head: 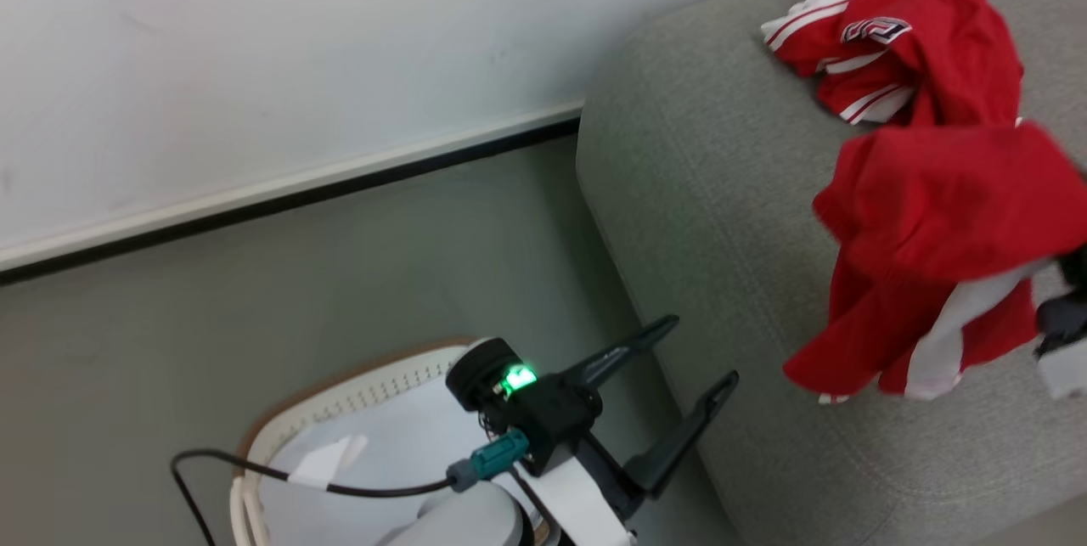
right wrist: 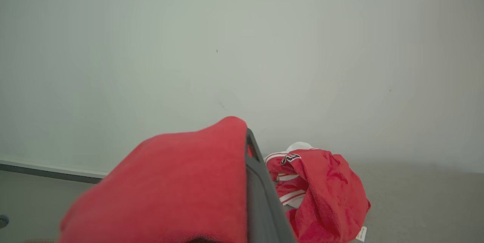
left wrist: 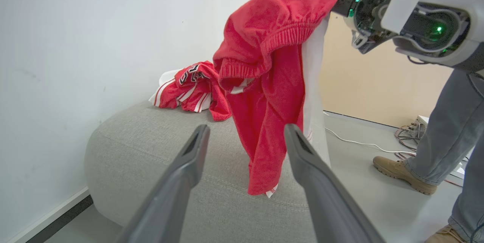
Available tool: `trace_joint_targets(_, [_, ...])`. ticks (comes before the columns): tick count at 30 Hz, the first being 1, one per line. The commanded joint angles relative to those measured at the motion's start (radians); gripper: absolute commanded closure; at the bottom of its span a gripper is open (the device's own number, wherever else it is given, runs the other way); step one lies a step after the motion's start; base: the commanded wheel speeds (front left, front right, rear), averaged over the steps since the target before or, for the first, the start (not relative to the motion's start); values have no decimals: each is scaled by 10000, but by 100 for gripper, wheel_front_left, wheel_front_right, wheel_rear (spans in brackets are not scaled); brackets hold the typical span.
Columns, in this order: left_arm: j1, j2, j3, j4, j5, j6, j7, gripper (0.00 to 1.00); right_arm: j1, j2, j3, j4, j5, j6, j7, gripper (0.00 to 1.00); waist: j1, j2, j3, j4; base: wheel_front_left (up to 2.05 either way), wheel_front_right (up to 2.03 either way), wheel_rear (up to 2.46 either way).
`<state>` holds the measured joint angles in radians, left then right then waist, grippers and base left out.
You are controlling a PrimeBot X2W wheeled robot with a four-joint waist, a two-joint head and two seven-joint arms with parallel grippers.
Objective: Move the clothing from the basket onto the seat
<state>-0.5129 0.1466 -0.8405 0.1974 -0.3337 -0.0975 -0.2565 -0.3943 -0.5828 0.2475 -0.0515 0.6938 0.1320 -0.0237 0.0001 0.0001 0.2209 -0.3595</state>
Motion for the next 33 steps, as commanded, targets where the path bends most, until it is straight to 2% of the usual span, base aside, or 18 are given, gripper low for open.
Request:
trace_joint_targets(1, [-152,140,56,25,82,-18,-19,0,-392,72,-191,83,-194,-24,-4,100,-1,-1,429,236,0,0,0])
trace_joint_targets(6, [-562,266,97,-81,236,-43,12,0,-2016,356,-1049,867,-840,-24,190,100,-1,-1,1268,733,0,0,0])
trace_joint_targets(11, [-1039,480,248,-253,379,20,69,0,-4389,216,-1995,2151,-1853,-24,572,100,-1,-1,2182,1287,0,0,0])
trace_joint_targets(15, [-1240,574,389,-370,416,102,74,0,-6273,-289,-2793,3226,-2808,-24,915,100,-1,-1,2714,1790,0,0,0])
trace_joint_targets(19, [-1193,670,472,-529,371,227,57,0,-7490,-985,-3818,4469,-3711,-26,1270,100,-1,-1,3078,2195,0,0,0])
trace_joint_targets(21, [-1123,740,477,-621,359,256,60,0,-7804,-1180,-4278,5183,-4040,-24,1384,100,-1,-1,3239,2347,0,0,0])
trace_joint_targets(25, [-930,866,492,-740,325,388,110,0,-7765,-997,-5292,6581,-4498,-24,1203,100,-1,-1,3438,2497,0,0,0])
trace_joint_targets(33, [-693,1214,395,-1134,446,612,443,0,-6994,52,-7257,9132,-5786,-24,63,100,-1,-1,3779,2606,0,0,0])
